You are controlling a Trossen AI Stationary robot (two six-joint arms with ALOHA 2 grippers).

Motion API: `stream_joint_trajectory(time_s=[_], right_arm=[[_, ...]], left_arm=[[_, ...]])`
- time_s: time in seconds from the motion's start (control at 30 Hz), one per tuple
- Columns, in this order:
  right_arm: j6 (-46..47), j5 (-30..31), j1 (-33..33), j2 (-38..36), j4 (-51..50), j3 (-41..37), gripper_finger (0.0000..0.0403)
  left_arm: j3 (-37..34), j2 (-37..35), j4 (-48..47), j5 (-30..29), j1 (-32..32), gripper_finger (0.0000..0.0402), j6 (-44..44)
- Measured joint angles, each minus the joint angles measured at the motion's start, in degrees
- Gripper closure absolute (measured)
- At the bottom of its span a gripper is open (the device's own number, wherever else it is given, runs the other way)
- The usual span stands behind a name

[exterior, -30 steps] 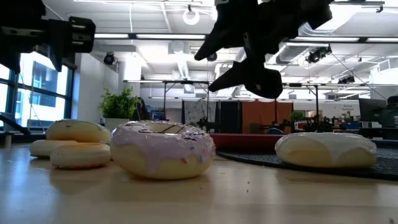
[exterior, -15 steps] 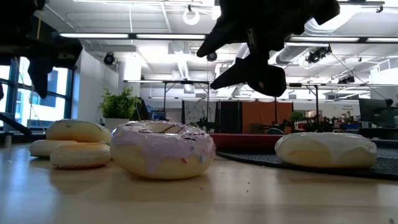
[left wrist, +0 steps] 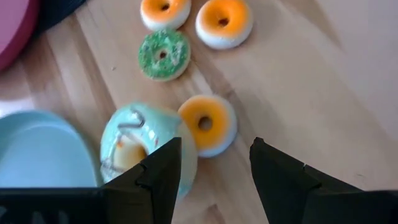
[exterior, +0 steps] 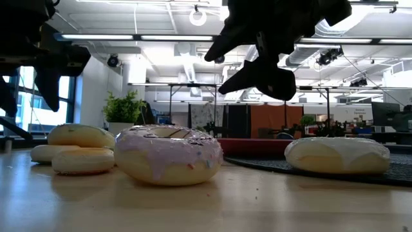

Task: Pick & Place donuts
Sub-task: Put the large green donut on the gray plate

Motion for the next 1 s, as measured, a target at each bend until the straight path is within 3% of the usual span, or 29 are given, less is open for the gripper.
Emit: stream_joint_trajectory(time_s=[0.17, 1.0], right_arm=[[-0.4, 1.2, 0.0, 0.0, -0.7, 0.0, 0.0187], [-1.9, -1.7, -3.2, 0.0, -2.2, 0.0, 0.0187]], left_arm=[[0.0, -1.2, -4.4, -2.6, 0.0, 0.022, -1.5], [0.0, 2.6, -3.6, -10.0, 0.4, 0.022, 0.5]])
